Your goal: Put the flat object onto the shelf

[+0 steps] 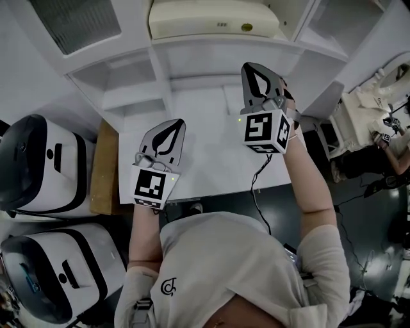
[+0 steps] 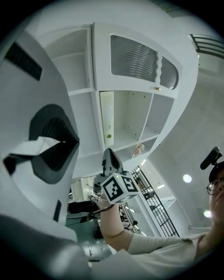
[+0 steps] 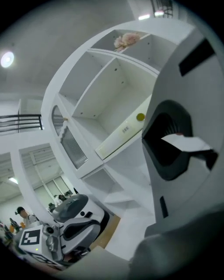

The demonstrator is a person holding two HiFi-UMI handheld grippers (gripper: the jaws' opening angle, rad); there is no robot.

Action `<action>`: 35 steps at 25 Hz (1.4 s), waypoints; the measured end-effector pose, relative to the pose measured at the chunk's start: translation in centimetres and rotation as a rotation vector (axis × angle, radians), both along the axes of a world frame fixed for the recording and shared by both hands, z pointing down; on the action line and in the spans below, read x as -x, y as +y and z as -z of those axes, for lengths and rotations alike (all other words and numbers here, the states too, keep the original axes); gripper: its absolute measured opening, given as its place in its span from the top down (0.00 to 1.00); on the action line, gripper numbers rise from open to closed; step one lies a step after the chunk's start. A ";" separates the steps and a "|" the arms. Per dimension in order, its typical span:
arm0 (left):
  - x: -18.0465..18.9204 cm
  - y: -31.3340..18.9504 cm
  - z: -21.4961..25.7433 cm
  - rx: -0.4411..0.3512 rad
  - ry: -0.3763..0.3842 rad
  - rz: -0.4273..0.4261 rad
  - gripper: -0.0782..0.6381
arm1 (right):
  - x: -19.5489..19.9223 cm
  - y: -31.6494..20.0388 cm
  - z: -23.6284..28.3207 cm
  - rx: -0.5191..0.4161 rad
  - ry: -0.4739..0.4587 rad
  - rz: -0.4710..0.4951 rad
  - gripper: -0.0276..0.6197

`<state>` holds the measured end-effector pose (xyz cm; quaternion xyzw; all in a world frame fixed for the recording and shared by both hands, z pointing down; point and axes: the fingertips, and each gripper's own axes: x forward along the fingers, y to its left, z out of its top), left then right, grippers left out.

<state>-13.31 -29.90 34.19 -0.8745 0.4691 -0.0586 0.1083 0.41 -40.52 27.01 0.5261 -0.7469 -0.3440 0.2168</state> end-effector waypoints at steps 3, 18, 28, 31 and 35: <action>0.4 0.0 0.4 -0.006 0.016 0.017 0.87 | -0.3 1.4 -1.8 0.056 -0.141 0.046 0.95; 2.6 -0.8 1.4 -0.019 0.116 0.089 0.87 | -0.3 6.7 -9.6 0.314 -0.640 0.172 0.95; 2.1 -0.6 0.8 -0.010 0.065 0.038 0.87 | 0.0 7.2 -8.6 0.294 -0.631 0.234 0.95; 2.3 -0.6 0.4 0.002 0.069 0.042 0.87 | 0.3 7.3 -8.3 0.286 -0.615 0.248 0.95; 2.5 -0.8 0.1 0.011 0.067 0.040 0.87 | 0.8 7.0 -8.5 0.283 -0.585 0.245 0.95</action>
